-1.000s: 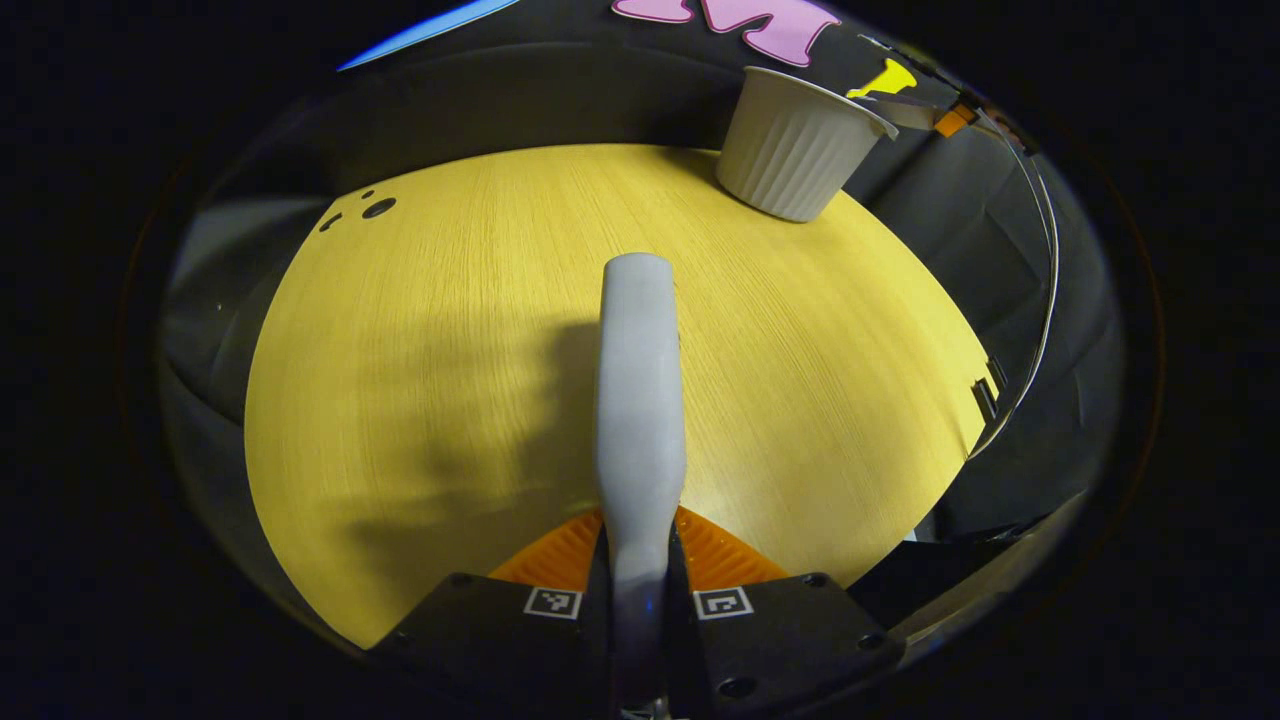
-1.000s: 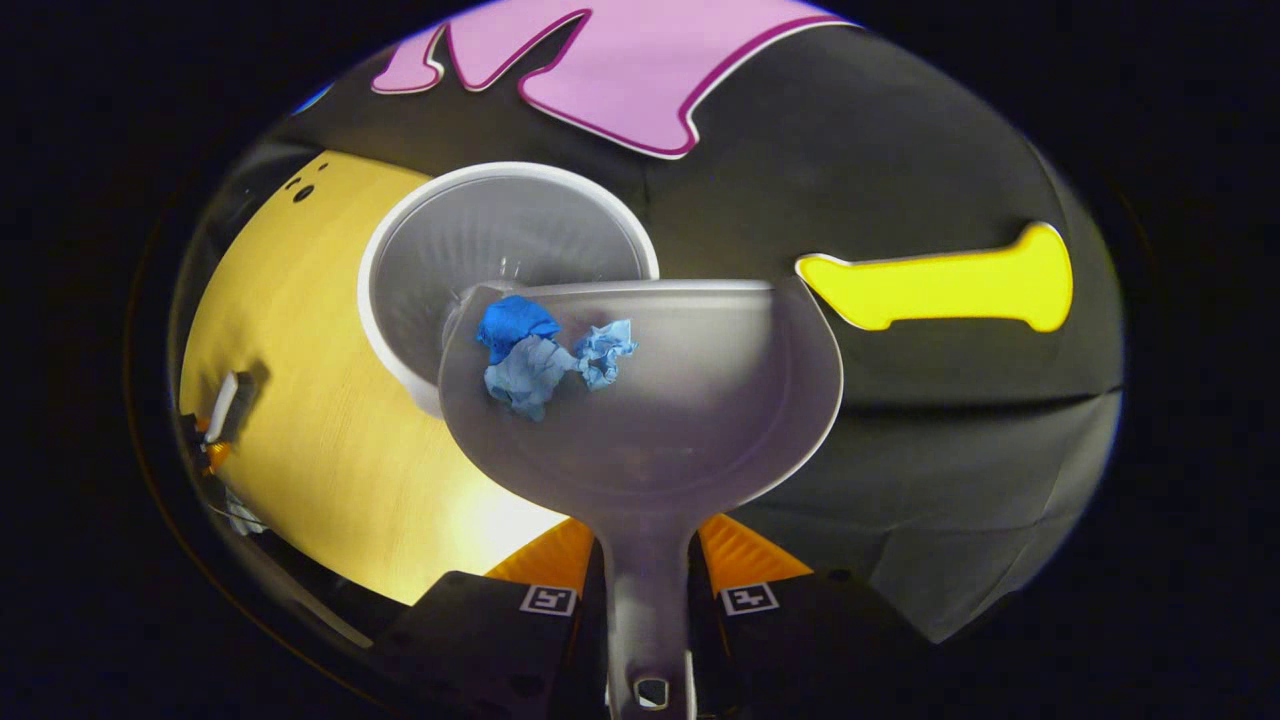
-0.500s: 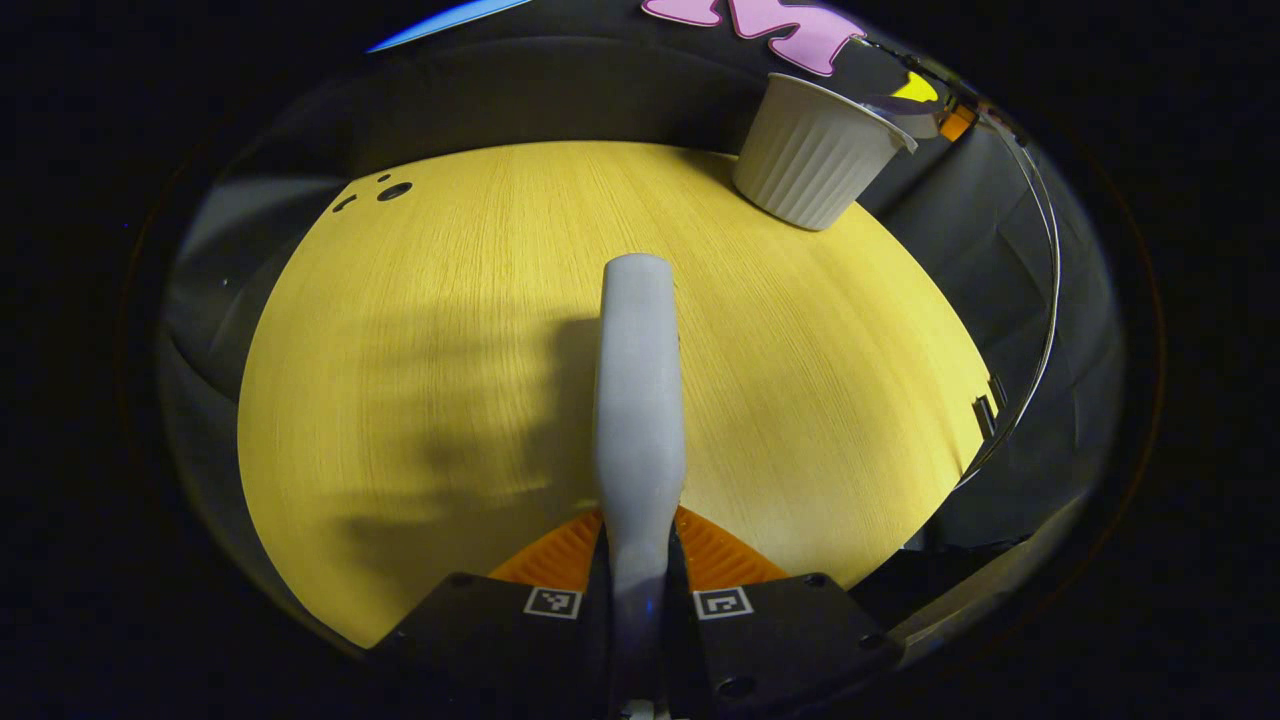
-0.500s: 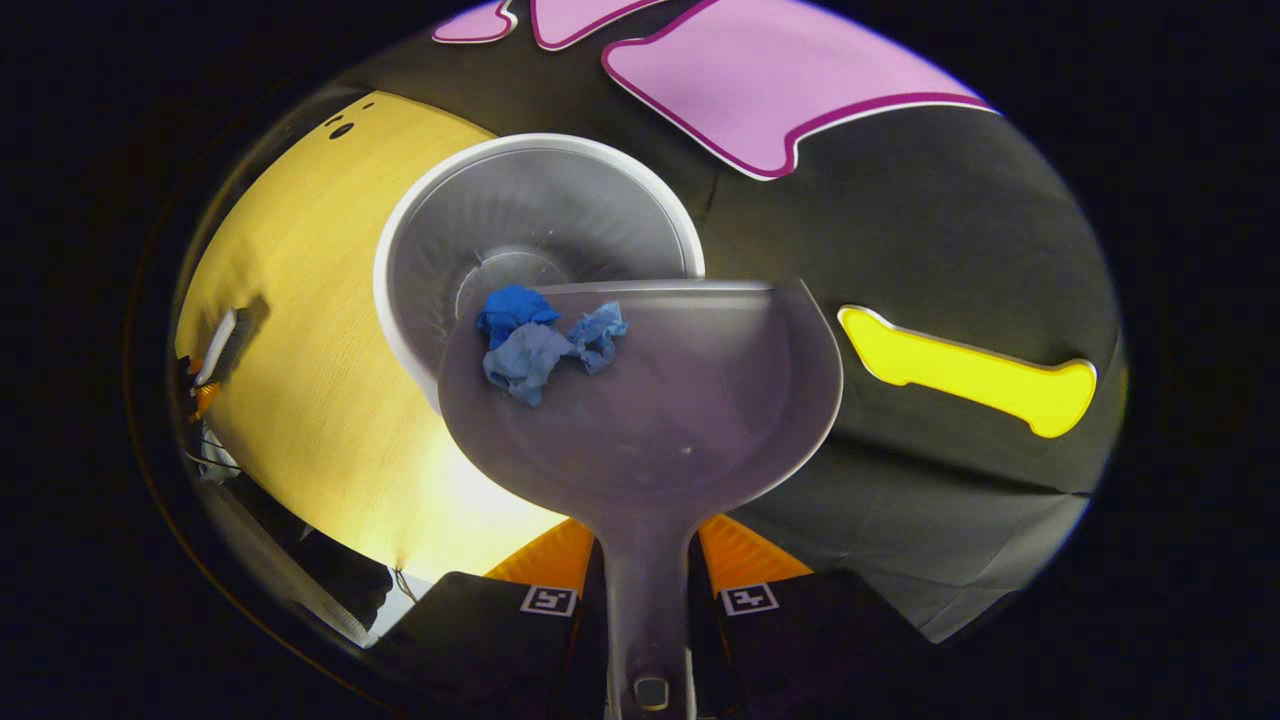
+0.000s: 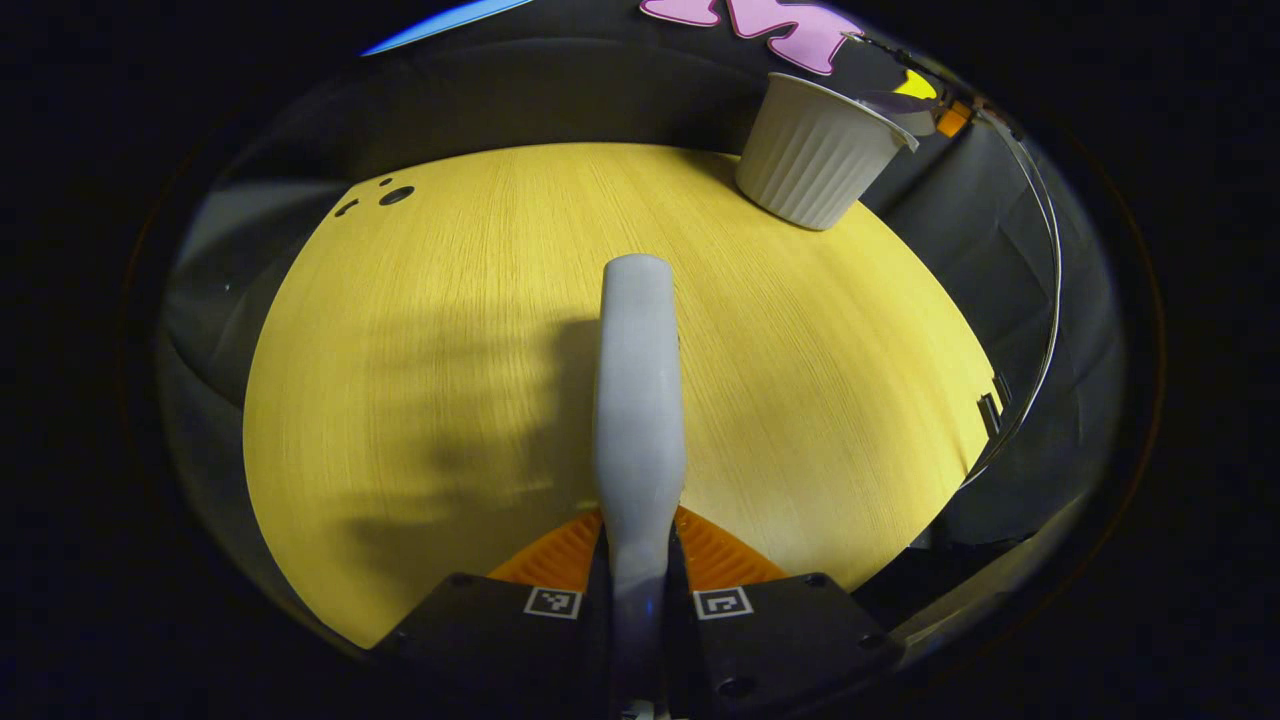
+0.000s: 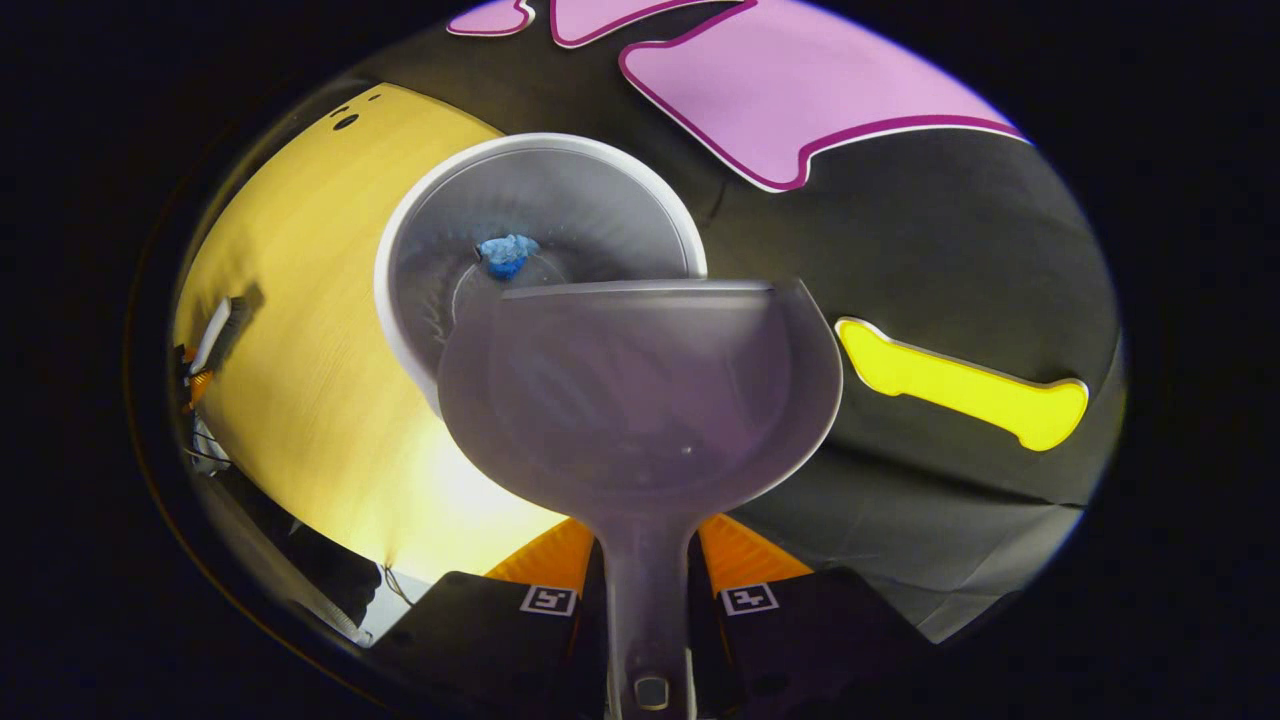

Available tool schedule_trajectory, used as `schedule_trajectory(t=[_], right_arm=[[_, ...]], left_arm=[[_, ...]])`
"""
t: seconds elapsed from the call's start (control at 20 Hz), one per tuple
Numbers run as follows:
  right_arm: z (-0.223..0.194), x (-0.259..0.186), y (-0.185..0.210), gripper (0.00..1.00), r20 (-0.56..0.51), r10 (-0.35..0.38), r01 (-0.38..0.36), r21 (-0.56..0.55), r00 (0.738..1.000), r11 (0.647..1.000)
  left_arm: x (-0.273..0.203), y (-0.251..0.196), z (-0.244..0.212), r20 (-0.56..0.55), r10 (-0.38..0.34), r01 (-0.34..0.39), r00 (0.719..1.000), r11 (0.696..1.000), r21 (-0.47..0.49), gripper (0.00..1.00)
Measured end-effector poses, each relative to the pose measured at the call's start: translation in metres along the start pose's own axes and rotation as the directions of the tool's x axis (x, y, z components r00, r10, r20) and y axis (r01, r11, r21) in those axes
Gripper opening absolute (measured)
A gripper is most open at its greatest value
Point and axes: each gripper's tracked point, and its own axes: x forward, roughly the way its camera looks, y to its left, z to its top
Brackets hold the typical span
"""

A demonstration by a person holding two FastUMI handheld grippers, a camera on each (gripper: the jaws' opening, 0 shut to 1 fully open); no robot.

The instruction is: Pick up the small broom and dustpan from the desktop, sweep the trash into the dustpan with the broom, and then empty the trash into the garbage bin.

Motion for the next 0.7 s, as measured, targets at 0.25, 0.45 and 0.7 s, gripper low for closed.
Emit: schedule_trajectory(t=[0.25,0.45,0.7], right_arm=[[-0.004,-0.01,0.005,0.37,0.138,0.014,-0.034,0.148,0.99,0.988],[-0.016,-0.018,0.007,0.37,0.262,0.0,-0.088,0.322,0.965,0.943],[-0.042,-0.053,0.017,0.37,0.435,-0.014,-0.22,0.483,0.9,0.848]], left_arm=[[-0.004,0.0,0.004,0.012,0.012,-0.011,1.0,1.0,-0.007,0.27],[-0.01,0.001,0.01,0.021,0.022,-0.022,1.0,1.0,-0.001,0.29],[-0.018,0.001,0.014,0.034,0.039,-0.039,0.999,0.999,0.0,0.29]])
